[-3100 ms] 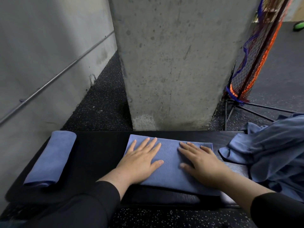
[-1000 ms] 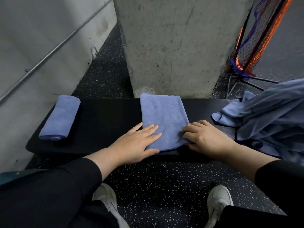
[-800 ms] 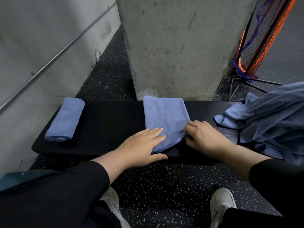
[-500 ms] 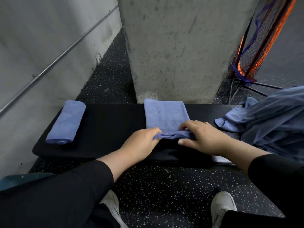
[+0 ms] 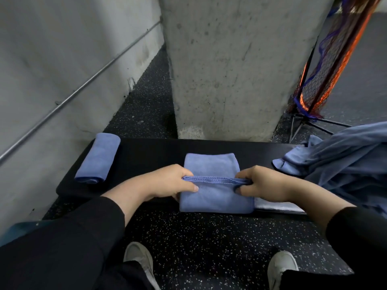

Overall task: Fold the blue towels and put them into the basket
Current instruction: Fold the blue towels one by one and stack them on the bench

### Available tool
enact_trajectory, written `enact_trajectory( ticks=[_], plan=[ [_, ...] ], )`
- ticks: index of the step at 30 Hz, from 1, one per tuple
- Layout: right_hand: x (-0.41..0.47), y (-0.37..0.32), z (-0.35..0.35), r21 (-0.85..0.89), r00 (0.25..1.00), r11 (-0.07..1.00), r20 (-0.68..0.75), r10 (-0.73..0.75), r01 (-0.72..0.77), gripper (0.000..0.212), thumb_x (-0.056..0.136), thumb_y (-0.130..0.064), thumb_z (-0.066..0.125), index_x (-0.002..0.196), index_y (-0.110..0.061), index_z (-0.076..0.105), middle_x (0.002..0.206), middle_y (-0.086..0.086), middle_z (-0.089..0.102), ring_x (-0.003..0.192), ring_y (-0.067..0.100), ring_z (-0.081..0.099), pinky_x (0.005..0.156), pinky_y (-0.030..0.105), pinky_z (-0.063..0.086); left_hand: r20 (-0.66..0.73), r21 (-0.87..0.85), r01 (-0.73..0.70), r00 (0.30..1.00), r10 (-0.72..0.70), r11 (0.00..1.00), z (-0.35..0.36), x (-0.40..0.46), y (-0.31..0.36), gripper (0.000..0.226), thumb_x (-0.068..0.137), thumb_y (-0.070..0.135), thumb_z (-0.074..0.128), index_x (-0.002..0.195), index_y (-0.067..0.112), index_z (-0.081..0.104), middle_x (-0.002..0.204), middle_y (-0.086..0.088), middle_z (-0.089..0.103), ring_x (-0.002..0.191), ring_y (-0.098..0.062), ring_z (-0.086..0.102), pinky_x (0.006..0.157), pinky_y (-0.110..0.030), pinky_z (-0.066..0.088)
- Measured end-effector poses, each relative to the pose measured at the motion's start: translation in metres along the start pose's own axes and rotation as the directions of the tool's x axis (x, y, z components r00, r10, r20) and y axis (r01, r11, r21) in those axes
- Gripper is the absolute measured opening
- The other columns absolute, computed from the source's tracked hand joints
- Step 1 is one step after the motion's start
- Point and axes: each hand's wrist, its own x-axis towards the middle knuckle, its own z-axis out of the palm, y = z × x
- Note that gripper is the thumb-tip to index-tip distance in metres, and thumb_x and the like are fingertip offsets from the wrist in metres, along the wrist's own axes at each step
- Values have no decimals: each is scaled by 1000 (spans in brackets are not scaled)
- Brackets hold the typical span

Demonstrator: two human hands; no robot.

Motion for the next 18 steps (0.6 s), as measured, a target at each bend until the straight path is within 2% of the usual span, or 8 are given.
enact_trajectory(
  ticks=[3,5,8,11,14,16,18],
  plan=[
    [5,-5,4,44,990,998,-131,47,-42,24,87,-28,65,77,-8,57,61,-8,44,58,6,35,57,29,32,-127,45,19,992,-13,999,-4,1,-1,29,84,33,67,80,5,61,78,-1,61,75,-13,59,77,-46,56],
    [13,-5,6,44,969,995,-229,96,-88,25,88,-30,65,76,-10,55,59,-7,48,57,9,38,57,29,33,-230,56,33,973,-19,998,-5,7,0,31,87,33,65,82,3,58,76,-2,57,72,-14,54,69,-41,48],
    [30,-1,7,13,945,989,-294,142,-145,21,91,-26,61,74,-18,51,63,-7,52,62,13,46,55,27,34,-310,75,88,949,-61,993,-4,21,2,22,95,25,56,77,13,51,75,-1,53,68,-14,46,63,-32,35],
    [51,5,6,-15,921,976,-333,201,-218,23,93,-25,55,73,-23,44,70,-6,53,73,21,50,58,33,31,-357,56,118,930,-91,991,-7,41,-2,15,95,21,51,83,14,51,80,-4,55,68,-16,48,63,-33,38],
    [70,11,2,12,884,962,-391,254,-271,25,95,-25,52,73,-16,45,71,-2,54,74,24,51,53,25,30,-401,39,142,909,-115,989,-11,61,-8,13,95,20,51,85,12,53,80,-4,56,68,-18,50,62,-33,41],
    [80,15,2,-4,875,951,-391,284,-311,26,95,-27,52,71,-16,47,74,0,55,76,26,52,55,31,32,-438,108,155,894,-93,982,-13,72,-14,17,96,24,55,86,10,56,80,-1,58,70,-18,53,62,-31,41],
    [87,22,4,-86,864,924,-396,312,-374,27,93,-35,53,74,-17,50,82,5,60,82,30,57,63,33,36,-474,218,200,877,-75,955,-13,78,-19,20,97,33,58,95,13,57,87,2,59,80,-19,58,65,-33,44]
  ],
)
